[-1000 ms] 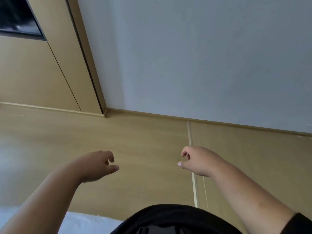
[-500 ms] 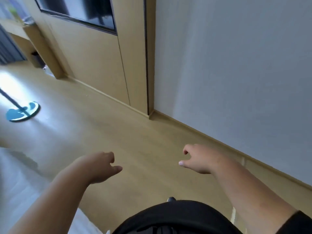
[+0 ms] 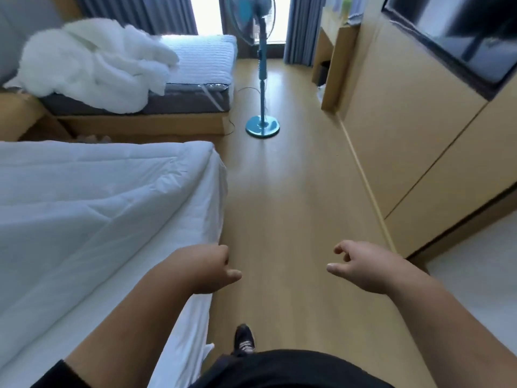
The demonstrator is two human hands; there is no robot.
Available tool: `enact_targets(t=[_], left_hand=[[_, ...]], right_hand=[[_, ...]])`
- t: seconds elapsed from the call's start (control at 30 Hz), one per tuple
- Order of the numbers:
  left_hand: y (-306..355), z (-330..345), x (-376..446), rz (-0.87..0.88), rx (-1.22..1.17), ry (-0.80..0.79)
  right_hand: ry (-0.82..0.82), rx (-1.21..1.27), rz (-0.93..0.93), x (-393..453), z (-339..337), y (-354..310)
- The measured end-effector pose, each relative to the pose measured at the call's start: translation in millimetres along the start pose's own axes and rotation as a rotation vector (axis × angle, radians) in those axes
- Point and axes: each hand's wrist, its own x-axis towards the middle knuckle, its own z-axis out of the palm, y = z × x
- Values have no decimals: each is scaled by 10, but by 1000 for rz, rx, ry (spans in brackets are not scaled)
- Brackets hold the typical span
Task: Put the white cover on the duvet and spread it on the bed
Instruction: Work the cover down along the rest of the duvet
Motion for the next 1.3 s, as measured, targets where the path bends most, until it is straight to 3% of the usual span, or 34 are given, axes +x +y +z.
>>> enact_targets(t=[0.17, 0.4, 0.7, 1.0, 1.1, 1.3], left_hand=[[-529, -363, 576, -90, -134, -1], [-1146, -1314, 1898, -72, -146, -18], [-849, -2708, 3794, 109, -76, -32], [-757, -4000, 5463, -94, -198, 10], [-864, -4421, 5721, -157, -328, 82], [-1644, -4685, 6188, -376, -454, 35]], right_hand=[[-31, -87, -109, 881, -444, -502], [-19, -38, -44, 2111, -1250, -812], [-138, 102, 16, 3596, -2387, -460], [-165, -25, -119, 5823, -4025, -332], [-100, -98, -202, 6494, -4642, -592], [-150, -240, -360, 7700, -5229, -1464]])
